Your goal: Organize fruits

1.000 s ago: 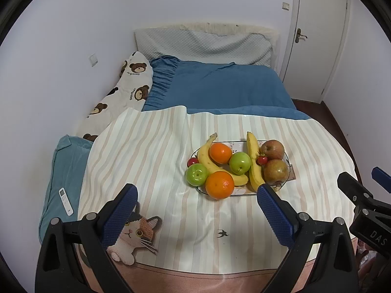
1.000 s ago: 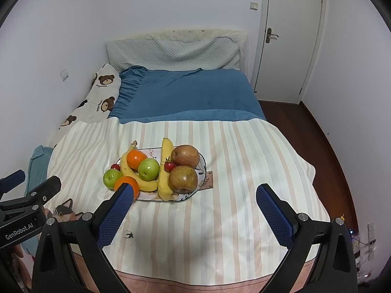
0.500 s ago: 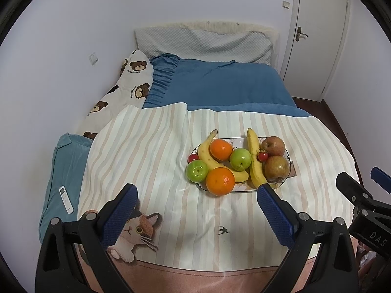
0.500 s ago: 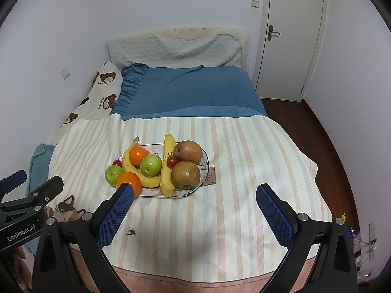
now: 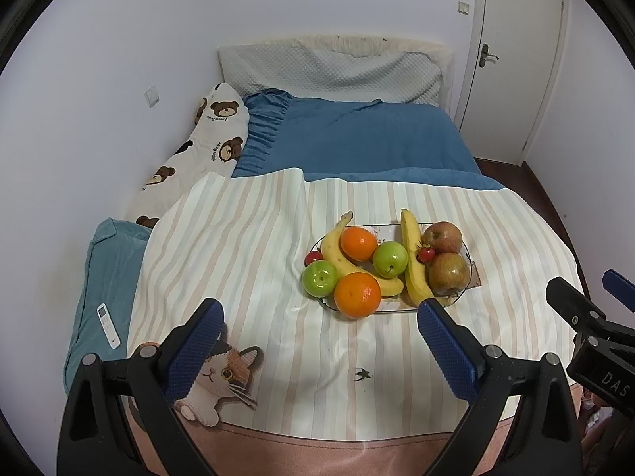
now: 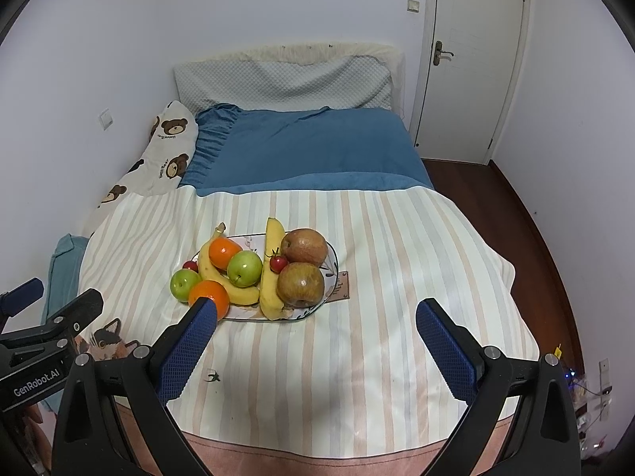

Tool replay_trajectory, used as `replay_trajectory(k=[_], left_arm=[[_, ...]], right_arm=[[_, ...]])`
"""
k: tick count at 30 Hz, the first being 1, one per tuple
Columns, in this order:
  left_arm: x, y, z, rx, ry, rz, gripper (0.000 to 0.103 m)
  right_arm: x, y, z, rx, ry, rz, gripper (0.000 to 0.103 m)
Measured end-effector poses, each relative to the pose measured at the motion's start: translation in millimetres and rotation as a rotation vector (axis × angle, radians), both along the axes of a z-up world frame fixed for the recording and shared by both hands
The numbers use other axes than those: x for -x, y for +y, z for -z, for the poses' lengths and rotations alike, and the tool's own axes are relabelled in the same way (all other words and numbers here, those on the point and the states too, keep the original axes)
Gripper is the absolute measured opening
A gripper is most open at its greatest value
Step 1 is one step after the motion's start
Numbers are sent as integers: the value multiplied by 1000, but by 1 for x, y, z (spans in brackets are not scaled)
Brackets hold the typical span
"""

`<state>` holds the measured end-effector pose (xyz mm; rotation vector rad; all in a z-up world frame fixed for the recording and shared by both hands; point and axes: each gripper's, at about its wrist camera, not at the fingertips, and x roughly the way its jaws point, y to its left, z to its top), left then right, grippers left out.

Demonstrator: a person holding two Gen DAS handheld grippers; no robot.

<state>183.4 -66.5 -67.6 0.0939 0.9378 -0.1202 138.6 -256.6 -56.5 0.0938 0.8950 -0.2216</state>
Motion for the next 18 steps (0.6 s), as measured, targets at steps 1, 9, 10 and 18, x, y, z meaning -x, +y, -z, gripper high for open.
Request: replay_trajectory(k=[1,9,10,18], left_arm=[[0,0,0,0,0,-1,100],[0,1,-1,1,1,-2,100],[0,1,-1,1,-1,-3,100],[1,2,-5,-4,-11,-17,100]], right_arm=[[0,0,0,-1,1,0,102],[0,0,0,0,-1,1,102],[0,0,0,-1,-1,1,102],[0,1,0,1,1,2,102]])
